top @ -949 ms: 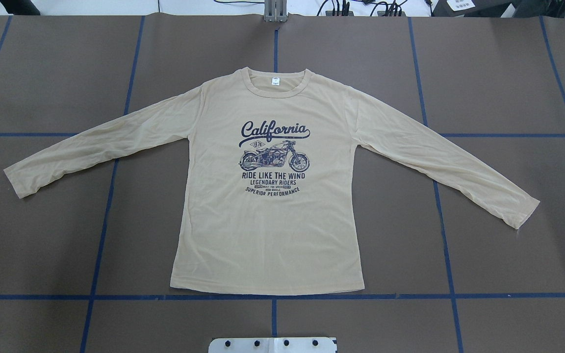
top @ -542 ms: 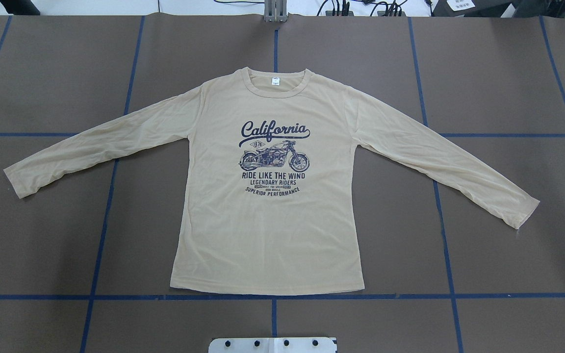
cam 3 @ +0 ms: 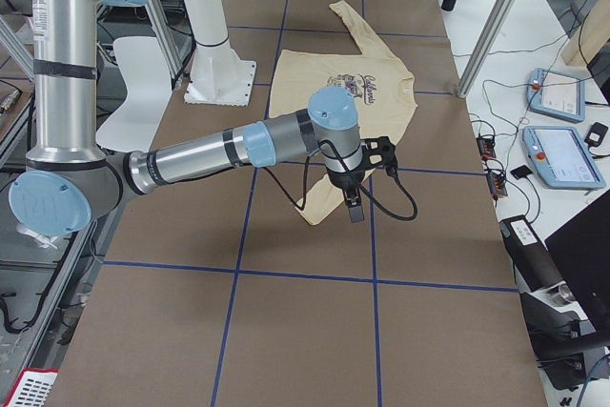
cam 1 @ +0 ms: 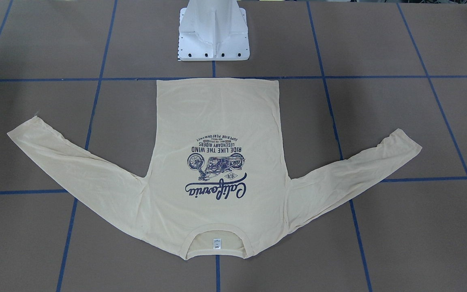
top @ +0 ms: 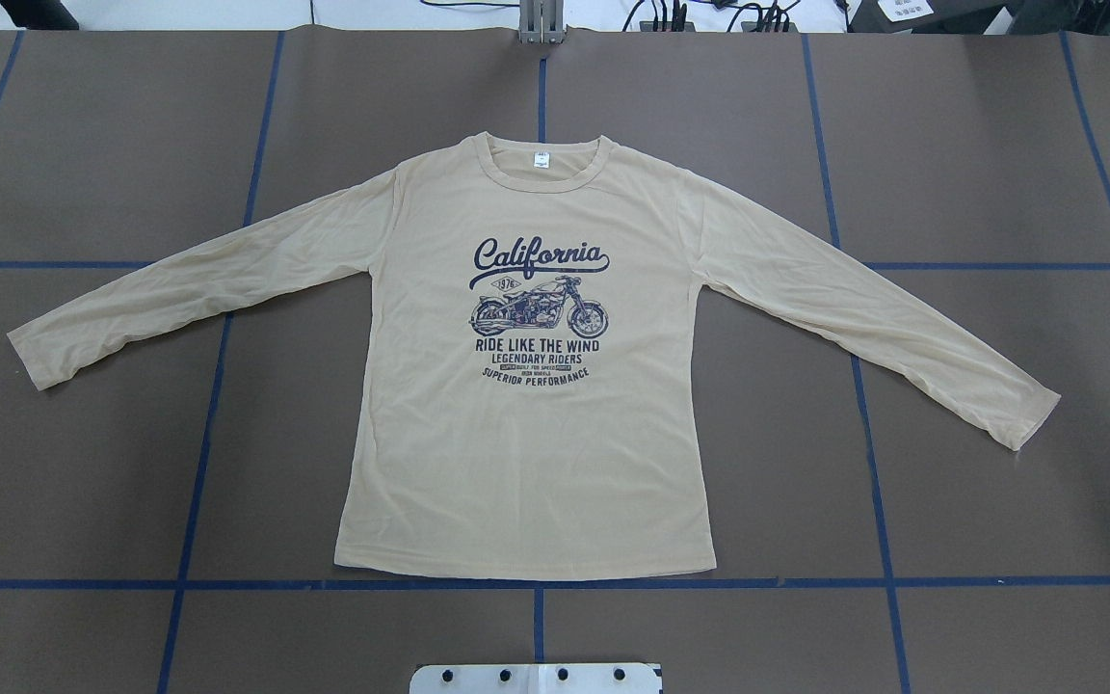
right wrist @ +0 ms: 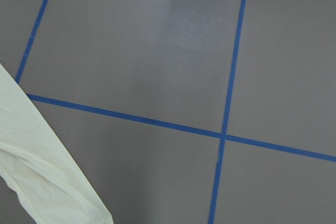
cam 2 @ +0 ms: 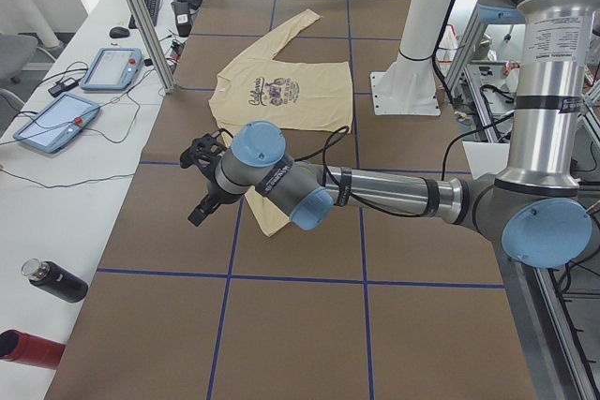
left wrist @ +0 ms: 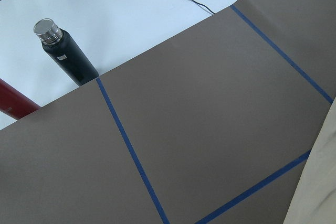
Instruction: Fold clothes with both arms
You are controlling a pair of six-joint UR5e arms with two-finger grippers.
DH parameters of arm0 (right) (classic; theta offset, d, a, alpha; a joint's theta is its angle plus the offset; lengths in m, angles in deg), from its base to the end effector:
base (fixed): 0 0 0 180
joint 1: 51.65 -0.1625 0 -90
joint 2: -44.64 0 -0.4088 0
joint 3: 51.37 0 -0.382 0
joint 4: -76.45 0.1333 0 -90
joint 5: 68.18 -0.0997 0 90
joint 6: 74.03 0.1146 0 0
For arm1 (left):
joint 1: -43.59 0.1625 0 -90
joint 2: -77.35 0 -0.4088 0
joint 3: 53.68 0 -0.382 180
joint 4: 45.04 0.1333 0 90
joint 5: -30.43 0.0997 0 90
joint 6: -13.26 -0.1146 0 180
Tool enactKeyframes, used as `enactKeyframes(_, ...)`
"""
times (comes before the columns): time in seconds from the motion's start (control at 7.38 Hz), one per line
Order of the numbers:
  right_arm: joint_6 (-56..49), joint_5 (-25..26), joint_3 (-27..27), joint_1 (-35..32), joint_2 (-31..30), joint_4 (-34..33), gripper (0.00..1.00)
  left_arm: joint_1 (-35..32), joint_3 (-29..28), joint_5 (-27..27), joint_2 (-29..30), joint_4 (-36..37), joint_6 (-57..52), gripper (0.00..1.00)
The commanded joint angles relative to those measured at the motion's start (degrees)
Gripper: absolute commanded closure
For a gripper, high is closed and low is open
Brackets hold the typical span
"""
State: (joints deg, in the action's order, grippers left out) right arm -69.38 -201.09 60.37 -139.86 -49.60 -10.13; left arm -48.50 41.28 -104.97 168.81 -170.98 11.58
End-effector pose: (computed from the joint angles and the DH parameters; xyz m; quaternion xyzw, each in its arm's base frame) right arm 0.0410 -0.4587 0.4981 0.1485 -0.3686 -0.0435 0.9166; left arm -0.0706 -0.5157 0.5207 0.3450 0.3487 0.1363 0.8607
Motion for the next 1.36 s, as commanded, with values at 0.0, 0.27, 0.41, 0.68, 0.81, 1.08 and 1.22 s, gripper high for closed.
enactKeyframes(0.0, 18.2, -0.4, 0.1, 9.9, -1.7, 12.1, 0.00, 0.1, 0.3, 0.2, -0.1, -1.8, 0.1, 0.00)
enactKeyframes(0.27, 43.5, 12.1, -0.3, 25.0, -9.2, 35.2, 0.00, 0.1, 0.3, 0.4, -0.3, -2.6, 0.0, 0.00)
enactKeyframes(0.41, 47.1, 16.0, -0.6, 29.5, -11.6, 39.1, 0.01, 0.1, 0.3, 0.4, -0.4, -2.6, 0.0, 0.00)
enactKeyframes(0.68, 53.5, 24.1, -8.1, 37.5, -11.7, 47.5, 0.10, 0.1, 0.5, 0.4, -0.3, -2.6, 0.0, 0.00)
enactKeyframes(0.81, 57.4, 25.9, -12.4, 39.4, -11.6, 55.2, 0.15, 0.1, 0.5, 0.5, -0.4, -2.6, -0.1, 0.00)
enactKeyframes(1.08, 57.5, 30.8, -15.3, 41.9, -12.0, 56.0, 0.27, 0.1, 0.4, 0.4, -0.8, -3.6, -0.1, 0.00)
enactKeyframes(1.22, 57.5, 32.3, -16.6, 42.9, -12.0, 56.3, 0.29, 0.1, 0.4, 0.5, -0.8, -3.6, -0.1, 0.00)
